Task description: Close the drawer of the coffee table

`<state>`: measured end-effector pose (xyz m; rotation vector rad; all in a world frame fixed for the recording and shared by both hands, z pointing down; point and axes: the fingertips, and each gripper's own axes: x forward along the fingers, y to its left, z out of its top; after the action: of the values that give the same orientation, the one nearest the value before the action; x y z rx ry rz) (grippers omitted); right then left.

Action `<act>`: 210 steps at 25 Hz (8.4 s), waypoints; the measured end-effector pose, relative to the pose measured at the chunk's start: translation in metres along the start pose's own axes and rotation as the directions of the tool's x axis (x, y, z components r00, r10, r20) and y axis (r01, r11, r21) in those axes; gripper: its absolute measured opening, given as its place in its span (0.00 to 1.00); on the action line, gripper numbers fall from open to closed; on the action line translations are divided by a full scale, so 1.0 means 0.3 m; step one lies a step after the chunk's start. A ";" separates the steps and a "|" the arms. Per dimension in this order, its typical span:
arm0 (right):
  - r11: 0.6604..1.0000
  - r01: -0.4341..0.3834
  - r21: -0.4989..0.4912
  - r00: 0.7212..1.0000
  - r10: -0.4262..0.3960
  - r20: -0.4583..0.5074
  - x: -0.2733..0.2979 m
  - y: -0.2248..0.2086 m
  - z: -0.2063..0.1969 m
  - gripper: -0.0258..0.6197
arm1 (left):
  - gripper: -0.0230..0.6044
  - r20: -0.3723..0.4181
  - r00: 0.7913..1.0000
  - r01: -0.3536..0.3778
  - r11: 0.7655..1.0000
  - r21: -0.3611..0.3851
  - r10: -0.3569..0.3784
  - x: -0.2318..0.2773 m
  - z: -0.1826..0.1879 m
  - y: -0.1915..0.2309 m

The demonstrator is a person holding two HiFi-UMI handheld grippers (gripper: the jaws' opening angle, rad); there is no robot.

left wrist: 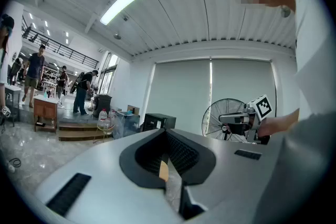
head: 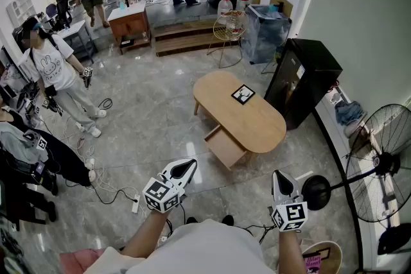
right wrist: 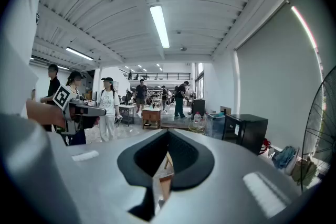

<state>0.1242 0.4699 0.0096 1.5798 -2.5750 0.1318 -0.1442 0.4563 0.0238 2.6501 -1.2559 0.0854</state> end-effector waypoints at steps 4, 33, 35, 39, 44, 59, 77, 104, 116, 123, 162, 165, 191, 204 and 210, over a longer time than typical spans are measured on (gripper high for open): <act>1.000 0.000 0.006 1.000 0.000 0.003 0.008 -0.013 0.002 0.05 | 0.05 -0.001 1.000 0.002 1.000 0.001 -0.002 0.014 0.001 -0.002; 0.995 -0.083 0.050 0.996 0.084 -0.008 -0.040 -0.165 -0.049 0.06 | 0.05 -0.048 0.997 -0.068 0.998 -0.010 0.067 0.089 -0.048 -0.168; 0.994 -0.094 0.054 0.996 0.094 -0.006 -0.042 -0.188 -0.057 0.06 | 0.05 -0.051 0.996 -0.075 0.997 -0.010 0.074 0.106 -0.054 -0.186; 0.991 -0.119 0.063 0.993 0.119 -0.007 -0.042 -0.234 -0.082 0.06 | 0.05 -0.056 0.994 -0.096 0.995 -0.012 0.096 0.141 -0.075 -0.217; 0.987 -0.142 0.070 0.990 0.143 -0.014 -0.037 -0.282 -0.111 0.06 | 0.05 -0.060 0.991 -0.123 0.992 -0.029 0.121 0.171 -0.104 -0.242; 0.986 -0.157 0.065 0.985 0.161 -0.059 0.167 -0.213 -0.148 0.06 | 0.05 -0.064 0.991 -0.124 0.990 -0.064 0.120 0.214 -0.137 -0.049; 0.997 0.031 0.072 0.994 -0.023 -0.111 0.607 -0.047 -0.080 0.06 | 0.05 -0.109 0.991 0.064 0.995 -0.076 -0.073 0.361 -0.040 0.499; 0.983 0.142 0.119 0.955 -0.104 -0.279 0.897 -0.144 -0.254 0.06 | 0.05 -0.228 0.949 0.181 0.969 -0.166 -0.217 0.690 -0.185 0.725; 0.984 0.013 0.178 0.932 0.053 -0.360 1.082 -0.407 -0.422 0.06 | 0.05 -0.296 0.944 0.087 0.974 -0.210 -0.148 0.998 -0.305 0.669; 0.973 -0.078 0.215 0.892 0.165 -0.421 1.183 -0.529 -0.571 0.06 | 0.05 -0.346 0.934 0.002 0.967 -0.253 -0.092 1.160 -0.419 0.675; 0.918 -0.092 0.385 0.695 0.336 -0.636 1.572 -0.349 -1.437 0.06 | 0.05 -0.501 0.858 -0.268 0.736 -0.622 -0.111 1.272 -1.488 0.990; 0.914 -0.075 0.399 0.686 0.337 -0.644 1.588 -0.323 -1.519 0.06 | 0.14 -0.525 0.840 -0.276 0.728 -0.627 -0.134 1.269 -1.591 1.004; 0.865 0.037 0.501 0.647 0.362 -0.672 1.695 -0.238 -2.046 0.06 | 0.48 -0.644 0.750 -0.547 0.405 -0.732 -0.151 1.272 -2.411 1.082; 0.847 0.078 0.526 0.641 0.362 -0.677 1.701 -0.254 -2.148 0.06 | 0.62 -0.656 0.749 -0.614 0.274 -0.740 -0.096 1.370 -2.542 1.084; 0.838 0.096 0.536 0.647 0.357 -0.674 1.704 -0.272 -2.182 0.06 | 0.63 -0.672 0.736 -0.634 0.259 -0.729 -0.089 1.388 -2.591 1.075</act>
<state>0.0030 0.0709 0.7325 1.0450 -2.0041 1.3316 -0.0999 0.1057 0.8935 1.1191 -1.0219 0.1638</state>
